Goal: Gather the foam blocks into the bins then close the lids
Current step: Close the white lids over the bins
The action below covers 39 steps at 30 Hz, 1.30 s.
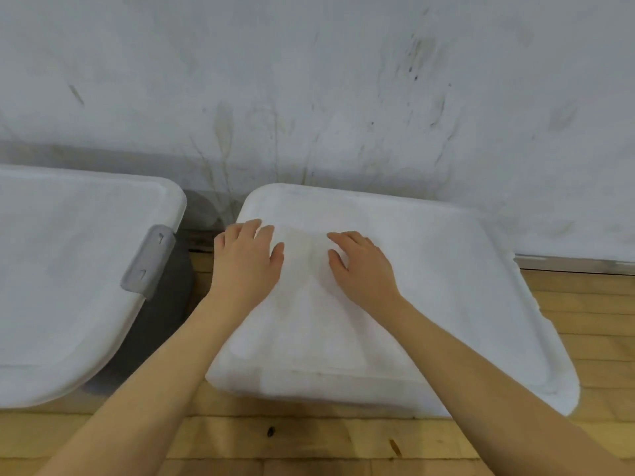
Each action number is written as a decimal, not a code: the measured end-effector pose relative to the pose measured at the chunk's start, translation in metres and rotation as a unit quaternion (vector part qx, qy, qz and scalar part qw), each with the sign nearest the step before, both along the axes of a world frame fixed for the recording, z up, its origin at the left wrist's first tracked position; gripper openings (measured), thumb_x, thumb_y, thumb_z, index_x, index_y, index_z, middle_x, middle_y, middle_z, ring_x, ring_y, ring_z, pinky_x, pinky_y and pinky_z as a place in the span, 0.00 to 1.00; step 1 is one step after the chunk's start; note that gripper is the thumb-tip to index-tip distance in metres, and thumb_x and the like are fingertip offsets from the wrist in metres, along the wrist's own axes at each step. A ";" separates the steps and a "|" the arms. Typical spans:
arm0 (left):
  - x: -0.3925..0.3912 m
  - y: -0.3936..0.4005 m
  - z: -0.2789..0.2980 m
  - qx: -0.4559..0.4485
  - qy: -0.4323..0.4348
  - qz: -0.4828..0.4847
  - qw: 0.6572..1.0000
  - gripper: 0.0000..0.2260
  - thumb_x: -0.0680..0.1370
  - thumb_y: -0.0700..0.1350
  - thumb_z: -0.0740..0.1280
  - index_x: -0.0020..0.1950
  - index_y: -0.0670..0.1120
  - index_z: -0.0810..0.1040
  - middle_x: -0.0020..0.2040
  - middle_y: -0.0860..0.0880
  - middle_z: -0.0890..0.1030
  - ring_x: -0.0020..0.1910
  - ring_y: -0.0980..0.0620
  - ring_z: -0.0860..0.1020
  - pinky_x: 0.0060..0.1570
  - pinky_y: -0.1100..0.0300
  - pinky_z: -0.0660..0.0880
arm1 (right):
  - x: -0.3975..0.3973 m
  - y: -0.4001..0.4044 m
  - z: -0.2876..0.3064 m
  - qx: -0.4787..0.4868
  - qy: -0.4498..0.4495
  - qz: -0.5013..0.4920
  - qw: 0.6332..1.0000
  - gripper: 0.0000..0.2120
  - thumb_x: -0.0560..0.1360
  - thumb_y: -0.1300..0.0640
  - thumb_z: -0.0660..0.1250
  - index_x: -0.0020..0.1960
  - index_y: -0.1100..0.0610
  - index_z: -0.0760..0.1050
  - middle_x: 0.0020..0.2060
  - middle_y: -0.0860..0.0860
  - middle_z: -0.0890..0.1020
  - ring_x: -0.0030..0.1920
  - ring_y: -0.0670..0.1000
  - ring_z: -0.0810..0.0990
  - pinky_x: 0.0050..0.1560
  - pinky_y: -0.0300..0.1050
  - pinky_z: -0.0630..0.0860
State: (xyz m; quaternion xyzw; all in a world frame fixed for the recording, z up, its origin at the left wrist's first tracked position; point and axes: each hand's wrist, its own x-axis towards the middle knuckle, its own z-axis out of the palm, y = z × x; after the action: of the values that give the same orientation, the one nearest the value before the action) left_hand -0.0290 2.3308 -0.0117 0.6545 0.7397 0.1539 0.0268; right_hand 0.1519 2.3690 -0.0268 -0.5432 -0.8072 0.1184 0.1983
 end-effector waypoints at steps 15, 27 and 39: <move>0.267 0.061 -0.009 -0.040 -0.023 -0.247 0.968 0.19 0.81 0.51 0.55 0.72 0.49 0.66 0.73 0.51 0.65 0.72 0.50 0.59 0.67 0.56 0.52 | 0.276 0.018 -0.027 -0.011 0.012 -0.266 0.964 0.19 0.78 0.53 0.59 0.67 0.58 0.69 0.63 0.56 0.74 0.61 0.61 0.72 0.59 0.55 0.69; 0.297 0.070 -0.035 -0.170 0.094 -0.247 0.949 0.29 0.79 0.63 0.46 0.77 0.54 0.44 0.78 0.51 0.43 0.76 0.48 0.43 0.73 0.48 0.44 | 0.279 0.019 -0.029 -0.154 0.018 -0.321 0.934 0.26 0.78 0.39 0.52 0.65 0.57 0.68 0.57 0.56 0.75 0.55 0.58 0.75 0.54 0.53 0.73; 0.281 0.072 -0.033 -0.173 0.062 -0.295 0.938 0.30 0.78 0.64 0.49 0.77 0.57 0.44 0.78 0.54 0.42 0.76 0.51 0.42 0.72 0.51 0.42 | 0.253 0.006 -0.023 -0.050 -0.025 -0.321 0.945 0.22 0.80 0.51 0.57 0.72 0.53 0.61 0.59 0.55 0.74 0.55 0.57 0.76 0.44 0.47 0.70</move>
State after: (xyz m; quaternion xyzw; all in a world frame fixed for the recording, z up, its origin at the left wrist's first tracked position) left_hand 0.2517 2.4029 -0.0448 0.8369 0.5289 -0.0323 0.1375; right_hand 0.4047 2.3746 -0.0495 -0.7856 -0.5877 0.0751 0.1785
